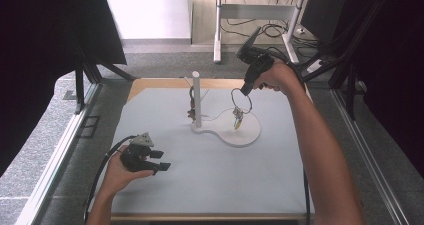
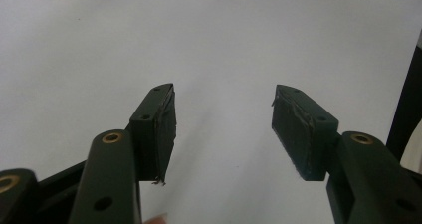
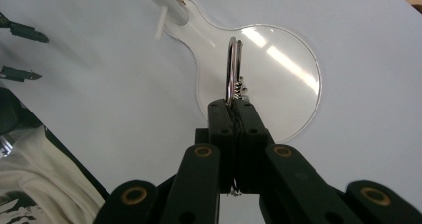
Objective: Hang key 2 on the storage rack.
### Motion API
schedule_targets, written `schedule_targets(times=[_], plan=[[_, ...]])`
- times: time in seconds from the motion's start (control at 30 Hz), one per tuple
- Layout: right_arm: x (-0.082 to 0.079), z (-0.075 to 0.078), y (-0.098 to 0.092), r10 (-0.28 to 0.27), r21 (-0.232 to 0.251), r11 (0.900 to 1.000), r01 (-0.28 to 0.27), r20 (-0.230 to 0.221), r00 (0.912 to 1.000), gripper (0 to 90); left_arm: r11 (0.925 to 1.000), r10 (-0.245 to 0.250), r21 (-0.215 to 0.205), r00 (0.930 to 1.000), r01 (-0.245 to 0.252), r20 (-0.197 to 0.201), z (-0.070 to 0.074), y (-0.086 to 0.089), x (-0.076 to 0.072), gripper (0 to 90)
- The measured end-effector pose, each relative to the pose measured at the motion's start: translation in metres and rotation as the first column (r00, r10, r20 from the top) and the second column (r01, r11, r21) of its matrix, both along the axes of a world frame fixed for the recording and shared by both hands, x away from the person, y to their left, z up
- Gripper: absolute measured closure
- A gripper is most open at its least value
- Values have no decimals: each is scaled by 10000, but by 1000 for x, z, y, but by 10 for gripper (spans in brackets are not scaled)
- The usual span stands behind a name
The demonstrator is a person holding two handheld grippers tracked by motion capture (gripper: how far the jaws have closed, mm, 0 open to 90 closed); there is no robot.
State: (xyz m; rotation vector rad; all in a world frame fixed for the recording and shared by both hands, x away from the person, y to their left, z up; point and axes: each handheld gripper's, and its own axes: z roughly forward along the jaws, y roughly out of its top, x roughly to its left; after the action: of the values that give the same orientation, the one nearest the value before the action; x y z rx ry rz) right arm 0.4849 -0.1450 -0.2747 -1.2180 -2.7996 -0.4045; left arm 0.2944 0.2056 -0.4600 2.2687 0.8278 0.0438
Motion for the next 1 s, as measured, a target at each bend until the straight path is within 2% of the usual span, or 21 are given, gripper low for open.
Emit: schedule_targets(times=[0.13, 0.47, 0.57, 0.83, 0.9, 1.0], plan=[[3, 0, 5, -34, 25, 10000, 35, -61, 10000, 881, 10000, 23, -5, 10000, -23, -24, -1, 2, -1, 433], [16, -3, 22, 115, -102, 9999, -113, 149, 9998, 881, 10000, 87, -23, 10000, -87, -28, -1, 6, -1, 433], [21, -6, 31, 206, 43, 9998, -207, 113, 9997, 881, 9997, 173, -147, 9999, -173, 9, -1, 7, -1, 434], [29, -13, 41, 370, -89, 9993, -370, 28, 9993, 882, 9999, 67, -90, 10000, -67, -10, -1, 7, -2, 433], [33, -16, 44, 410, 56, 9991, -410, -20, 9992, 881, 9999, 85, -74, 10000, -85, -6, -2, 7, -1, 433], [34, -17, 47, 429, 27, 9991, -429, -10, 9991, 882, 10000, 72, -53, 10000, -72, -7, -2, 7, -1, 433]])
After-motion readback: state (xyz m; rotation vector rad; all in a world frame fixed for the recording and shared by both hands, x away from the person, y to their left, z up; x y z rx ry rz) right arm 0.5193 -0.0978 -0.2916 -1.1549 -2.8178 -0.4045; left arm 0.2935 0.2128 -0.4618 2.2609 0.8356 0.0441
